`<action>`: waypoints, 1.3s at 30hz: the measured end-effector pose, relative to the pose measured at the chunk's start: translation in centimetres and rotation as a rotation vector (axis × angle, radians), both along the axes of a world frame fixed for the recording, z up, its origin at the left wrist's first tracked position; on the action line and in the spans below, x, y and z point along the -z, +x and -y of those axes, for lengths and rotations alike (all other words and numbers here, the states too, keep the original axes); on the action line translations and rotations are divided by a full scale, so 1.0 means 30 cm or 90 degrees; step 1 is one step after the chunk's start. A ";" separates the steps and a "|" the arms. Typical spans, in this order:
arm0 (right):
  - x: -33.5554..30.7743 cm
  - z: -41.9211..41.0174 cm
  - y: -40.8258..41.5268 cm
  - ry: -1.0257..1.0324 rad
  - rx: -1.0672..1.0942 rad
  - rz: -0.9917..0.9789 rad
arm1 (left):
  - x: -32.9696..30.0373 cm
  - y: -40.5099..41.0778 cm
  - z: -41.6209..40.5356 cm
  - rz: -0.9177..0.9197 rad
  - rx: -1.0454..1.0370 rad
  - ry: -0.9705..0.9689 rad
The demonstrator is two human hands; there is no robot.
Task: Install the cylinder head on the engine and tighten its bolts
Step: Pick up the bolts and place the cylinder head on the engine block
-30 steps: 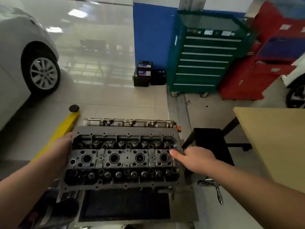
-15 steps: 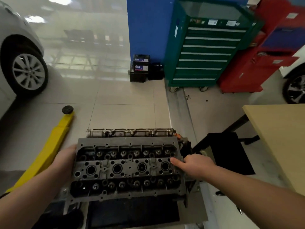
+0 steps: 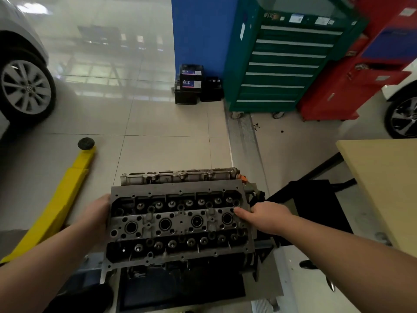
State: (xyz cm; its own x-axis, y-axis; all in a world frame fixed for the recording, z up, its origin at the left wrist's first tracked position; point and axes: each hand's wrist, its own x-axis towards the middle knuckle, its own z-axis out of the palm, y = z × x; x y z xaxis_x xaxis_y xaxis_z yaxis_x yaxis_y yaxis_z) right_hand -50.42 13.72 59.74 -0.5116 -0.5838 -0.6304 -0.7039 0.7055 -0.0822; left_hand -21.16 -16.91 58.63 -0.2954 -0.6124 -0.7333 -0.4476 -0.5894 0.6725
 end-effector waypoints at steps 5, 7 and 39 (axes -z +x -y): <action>0.018 0.024 -0.015 0.023 0.010 0.008 | 0.051 -0.008 0.016 0.018 0.010 -0.003; 0.025 0.027 -0.017 0.030 0.014 0.014 | 0.071 -0.007 0.032 0.037 0.020 -0.012; 0.029 -0.912 0.130 -0.259 0.249 -0.089 | -0.148 -0.525 -1.070 -0.276 0.701 -0.570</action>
State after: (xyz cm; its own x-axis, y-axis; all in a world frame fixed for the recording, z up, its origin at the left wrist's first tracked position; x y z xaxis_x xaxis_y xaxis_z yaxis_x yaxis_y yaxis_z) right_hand -46.53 41.08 58.87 -0.8001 -0.5160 -0.3058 -0.4208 0.8462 -0.3269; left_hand -36.90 15.20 63.08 -0.9912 -0.1305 0.0216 -0.0582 0.5769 0.8147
